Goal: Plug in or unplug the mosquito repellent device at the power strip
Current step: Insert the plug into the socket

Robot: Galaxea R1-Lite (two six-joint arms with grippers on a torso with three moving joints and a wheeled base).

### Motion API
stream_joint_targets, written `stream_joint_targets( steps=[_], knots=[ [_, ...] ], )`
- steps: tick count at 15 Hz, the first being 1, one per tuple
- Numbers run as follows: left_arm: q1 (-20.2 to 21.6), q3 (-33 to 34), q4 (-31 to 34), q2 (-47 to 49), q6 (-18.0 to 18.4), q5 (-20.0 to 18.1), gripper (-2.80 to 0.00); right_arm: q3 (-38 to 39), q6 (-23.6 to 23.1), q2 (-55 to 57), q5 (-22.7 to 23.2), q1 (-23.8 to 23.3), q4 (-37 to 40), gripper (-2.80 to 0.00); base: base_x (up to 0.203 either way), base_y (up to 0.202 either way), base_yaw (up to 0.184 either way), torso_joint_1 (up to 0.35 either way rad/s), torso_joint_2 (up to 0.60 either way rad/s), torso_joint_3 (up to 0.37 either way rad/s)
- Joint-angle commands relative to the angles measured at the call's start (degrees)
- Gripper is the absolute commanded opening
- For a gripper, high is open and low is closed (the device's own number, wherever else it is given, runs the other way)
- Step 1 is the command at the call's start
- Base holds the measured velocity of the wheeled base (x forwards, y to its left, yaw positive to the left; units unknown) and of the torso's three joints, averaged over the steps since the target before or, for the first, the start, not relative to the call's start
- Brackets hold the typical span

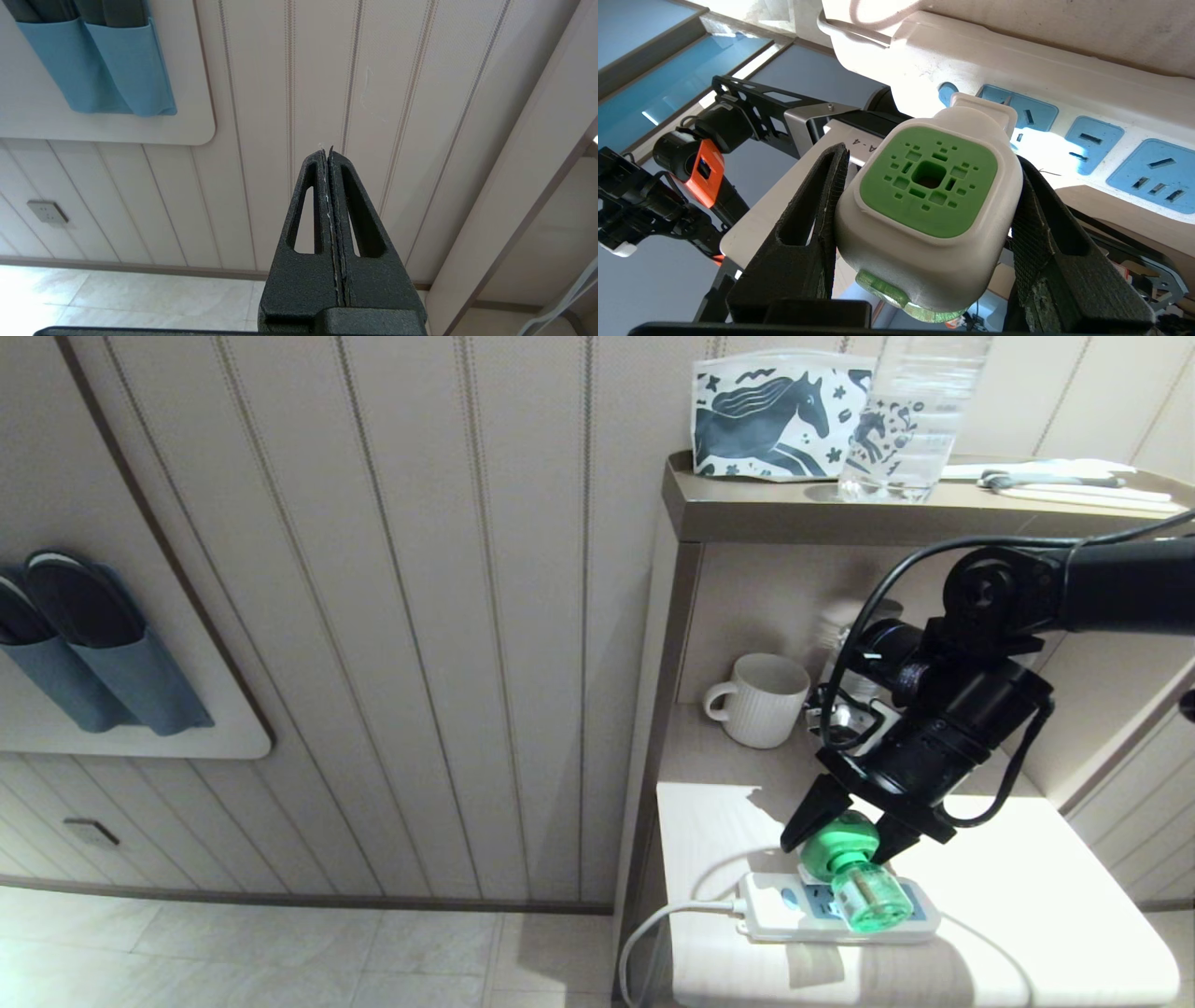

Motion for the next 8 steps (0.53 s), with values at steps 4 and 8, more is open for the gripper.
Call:
stream_joint_targets(
  steps=[4, 8],
  knots=[
    [0.0, 0.0, -0.1, 0.0, 0.0, 0.0, -2.8, 0.5, -0.1, -0.4, 0.1, -0.2, 0.8, -2.8, 0.0, 0.0, 0.0, 0.0, 0.0, 0.0],
    [0.0, 0.0, -0.1, 0.0, 0.0, 0.0, -2.8, 1.7, -0.3, -2.3, -0.1, -0.5, 0.8, -2.8, 0.0, 0.0, 0.0, 0.0, 0.0, 0.0]
  ],
)
